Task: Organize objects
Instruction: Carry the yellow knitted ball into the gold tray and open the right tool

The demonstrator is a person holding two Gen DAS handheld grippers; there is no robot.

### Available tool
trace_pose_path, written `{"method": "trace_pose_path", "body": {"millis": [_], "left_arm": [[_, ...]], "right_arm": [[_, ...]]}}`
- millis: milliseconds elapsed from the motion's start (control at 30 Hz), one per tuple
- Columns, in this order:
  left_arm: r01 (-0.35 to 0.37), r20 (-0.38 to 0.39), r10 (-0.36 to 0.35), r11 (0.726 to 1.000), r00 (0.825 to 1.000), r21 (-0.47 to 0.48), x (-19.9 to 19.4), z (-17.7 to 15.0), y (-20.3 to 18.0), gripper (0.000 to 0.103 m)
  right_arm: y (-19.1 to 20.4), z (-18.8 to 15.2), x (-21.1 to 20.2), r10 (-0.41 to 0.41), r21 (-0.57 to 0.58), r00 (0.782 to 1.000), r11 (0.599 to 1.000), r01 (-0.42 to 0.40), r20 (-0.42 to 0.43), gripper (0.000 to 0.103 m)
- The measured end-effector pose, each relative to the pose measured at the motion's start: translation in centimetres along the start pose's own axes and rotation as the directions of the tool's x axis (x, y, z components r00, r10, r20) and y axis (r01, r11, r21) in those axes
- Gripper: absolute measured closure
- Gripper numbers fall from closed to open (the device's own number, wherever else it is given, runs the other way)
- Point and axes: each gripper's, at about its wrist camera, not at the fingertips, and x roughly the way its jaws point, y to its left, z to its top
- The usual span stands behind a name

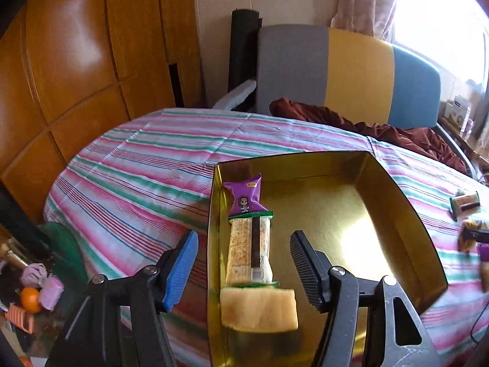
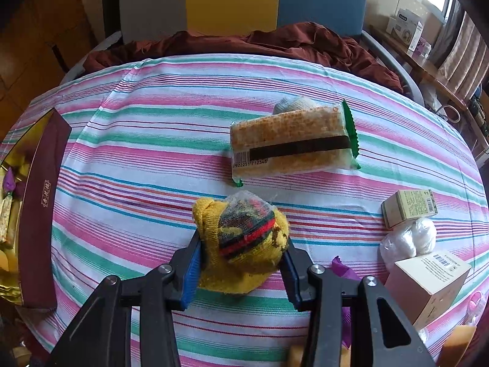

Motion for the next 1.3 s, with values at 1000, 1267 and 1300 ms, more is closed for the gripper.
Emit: {"method": "trace_pose_path", "body": {"millis": [1000,1267,1300], "left_arm": [[-0.055,0.170,0.045,0.997,0.984,0.055,-4.8,-0.9,0.5,0.036],[-0.055,0.174,0.046,0.997,0.984,0.046,-4.9,-0.9,0.7,0.032],[-0.054,0.175,0.045,0.998,0.983,0.045,-4.9,-0.9,0.7,0.032]], "right_arm": [[30.3,-1.5,-2.9,0.427,-0.276,0.903,0.863,-0.424,-0.052,0.049],[32.2,-3.0,-2.7,0.507,-0.287,0.853,0.805,-0.519,-0.121,0.024],[32.0,-3.0,-2.9,0.516,-0.282,0.848,0.802,-0.527,-0.119,0.023]]}}
